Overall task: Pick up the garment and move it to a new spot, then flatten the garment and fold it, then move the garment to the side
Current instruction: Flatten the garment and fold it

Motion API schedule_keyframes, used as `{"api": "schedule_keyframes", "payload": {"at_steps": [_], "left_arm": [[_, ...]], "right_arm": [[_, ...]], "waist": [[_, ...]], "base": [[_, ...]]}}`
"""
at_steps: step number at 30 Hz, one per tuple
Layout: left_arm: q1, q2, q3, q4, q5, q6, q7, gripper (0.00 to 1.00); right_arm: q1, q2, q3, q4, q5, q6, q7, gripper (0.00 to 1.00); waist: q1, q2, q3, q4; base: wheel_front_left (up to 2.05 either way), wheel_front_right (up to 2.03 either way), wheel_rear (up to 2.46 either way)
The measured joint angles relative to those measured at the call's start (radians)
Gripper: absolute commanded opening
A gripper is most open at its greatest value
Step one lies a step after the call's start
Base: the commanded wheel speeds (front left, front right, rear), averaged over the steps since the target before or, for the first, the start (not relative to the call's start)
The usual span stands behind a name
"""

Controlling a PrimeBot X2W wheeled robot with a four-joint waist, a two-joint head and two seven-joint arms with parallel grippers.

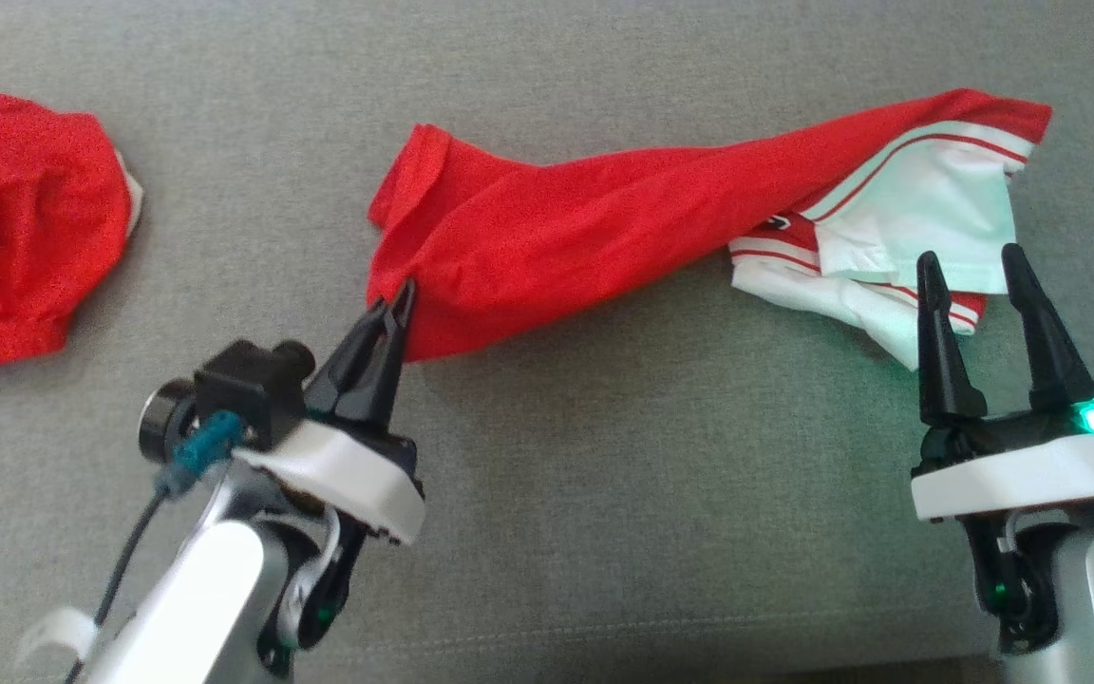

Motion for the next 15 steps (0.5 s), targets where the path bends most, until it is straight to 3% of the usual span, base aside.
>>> {"api": "schedule_keyframes", "payload": {"at_steps": [15], "left_arm": [[-0.196, -0.058, 0.084, 0.331, -0.102, -0.066, -0.077, 0.00]], "right_arm": [[-0.026, -0.001, 0.009, -0.002, 0.017, 0.000, 0.001, 1.00]], "waist": [[0.0000, 0.0000, 0.068, -0.052]], "base": [[0.00, 0.00, 0.00]]}}
